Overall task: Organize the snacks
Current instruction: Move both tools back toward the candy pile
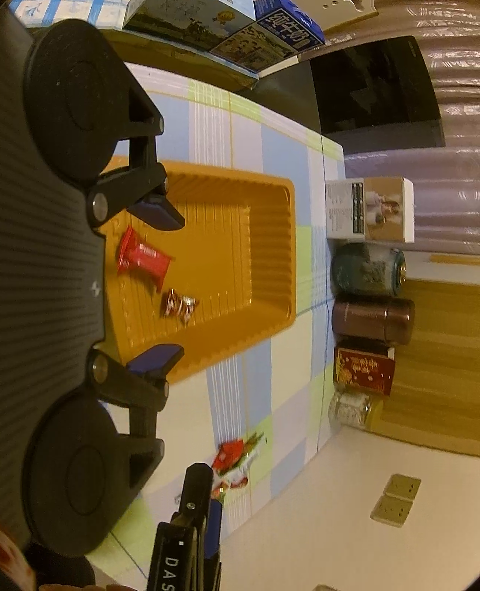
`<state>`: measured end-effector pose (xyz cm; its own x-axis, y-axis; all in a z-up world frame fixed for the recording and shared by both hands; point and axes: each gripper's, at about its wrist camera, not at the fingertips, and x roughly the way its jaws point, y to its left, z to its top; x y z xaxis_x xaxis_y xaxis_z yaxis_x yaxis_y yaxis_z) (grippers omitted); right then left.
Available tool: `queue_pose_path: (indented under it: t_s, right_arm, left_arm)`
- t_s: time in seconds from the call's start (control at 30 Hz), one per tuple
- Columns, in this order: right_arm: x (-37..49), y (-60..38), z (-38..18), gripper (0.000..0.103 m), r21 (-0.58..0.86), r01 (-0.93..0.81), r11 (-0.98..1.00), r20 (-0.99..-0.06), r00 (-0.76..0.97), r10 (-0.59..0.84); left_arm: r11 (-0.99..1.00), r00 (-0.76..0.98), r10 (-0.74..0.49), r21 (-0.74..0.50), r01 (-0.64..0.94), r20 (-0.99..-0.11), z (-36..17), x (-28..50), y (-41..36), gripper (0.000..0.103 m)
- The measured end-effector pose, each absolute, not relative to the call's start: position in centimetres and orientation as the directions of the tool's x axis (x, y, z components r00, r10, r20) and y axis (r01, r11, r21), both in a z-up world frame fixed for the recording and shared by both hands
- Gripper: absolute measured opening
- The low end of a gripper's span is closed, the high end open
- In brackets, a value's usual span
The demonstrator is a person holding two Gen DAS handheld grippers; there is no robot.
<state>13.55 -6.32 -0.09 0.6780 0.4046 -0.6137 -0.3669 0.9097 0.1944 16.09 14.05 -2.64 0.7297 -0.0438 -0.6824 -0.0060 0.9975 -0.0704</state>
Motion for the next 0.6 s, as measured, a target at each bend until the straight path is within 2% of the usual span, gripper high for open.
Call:
queue_pose_path:
  t_s: [0.6]
  right_arm:
    - [10.0, -14.8, 1.6, 0.062, 0.195, -0.221, 0.955, -0.607, 0.738, 0.295]
  left_arm:
    - [0.988, 0.733, -0.153, -0.11, 0.107, -0.663, -1.6, 13.9, 5.6, 0.074]
